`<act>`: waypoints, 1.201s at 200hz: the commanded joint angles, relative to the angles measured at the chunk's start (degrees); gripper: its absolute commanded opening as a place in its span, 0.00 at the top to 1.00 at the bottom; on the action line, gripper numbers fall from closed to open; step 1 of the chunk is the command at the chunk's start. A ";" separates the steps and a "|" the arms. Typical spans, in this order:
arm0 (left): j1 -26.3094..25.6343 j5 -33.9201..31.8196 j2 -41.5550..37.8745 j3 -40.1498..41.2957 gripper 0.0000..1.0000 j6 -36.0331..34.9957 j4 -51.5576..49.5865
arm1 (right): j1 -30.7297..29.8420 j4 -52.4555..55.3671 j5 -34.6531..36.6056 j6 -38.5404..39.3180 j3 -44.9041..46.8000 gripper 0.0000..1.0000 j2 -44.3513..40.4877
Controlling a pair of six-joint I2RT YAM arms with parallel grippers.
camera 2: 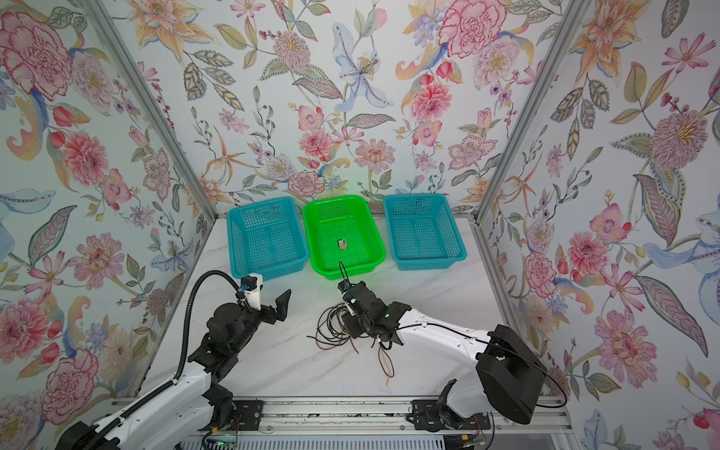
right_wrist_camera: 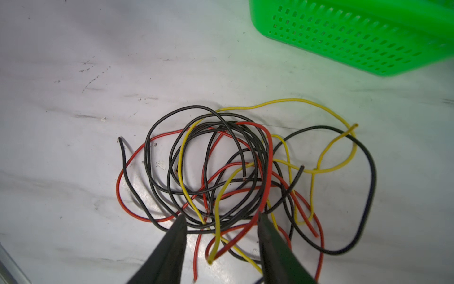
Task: Untangle and sort cables by color
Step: Untie the cable.
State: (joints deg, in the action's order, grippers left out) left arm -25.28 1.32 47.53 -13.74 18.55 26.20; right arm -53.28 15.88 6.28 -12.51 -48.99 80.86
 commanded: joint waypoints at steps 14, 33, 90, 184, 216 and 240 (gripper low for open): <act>-1.16 0.75 1.19 -0.28 0.01 0.51 1.99 | -0.32 1.44 -0.40 -0.14 0.18 0.59 1.44; -1.60 -0.02 1.97 -0.84 0.01 -0.31 1.37 | -0.30 1.43 -0.61 -0.07 0.21 0.64 1.94; -4.93 -0.62 5.31 -2.02 0.01 -2.30 2.70 | 0.01 1.52 -1.66 -0.02 0.10 0.89 1.64; -21.33 5.68 25.23 -5.67 0.01 -10.90 25.85 | 5.08 5.59 -9.75 -2.94 -4.78 1.00 -9.04; -22.58 9.38 33.40 -8.04 0.01 -10.24 37.18 | 5.62 7.20 -13.54 -3.01 -7.80 1.00 -10.37; -23.93 9.03 37.59 -11.87 0.01 -11.05 39.02 | 5.72 8.12 -15.53 -3.14 -9.13 1.00 -10.89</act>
State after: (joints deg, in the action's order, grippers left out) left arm -47.64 8.47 82.15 -21.32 9.17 56.75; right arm -47.86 21.21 -5.67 -14.83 -55.83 71.09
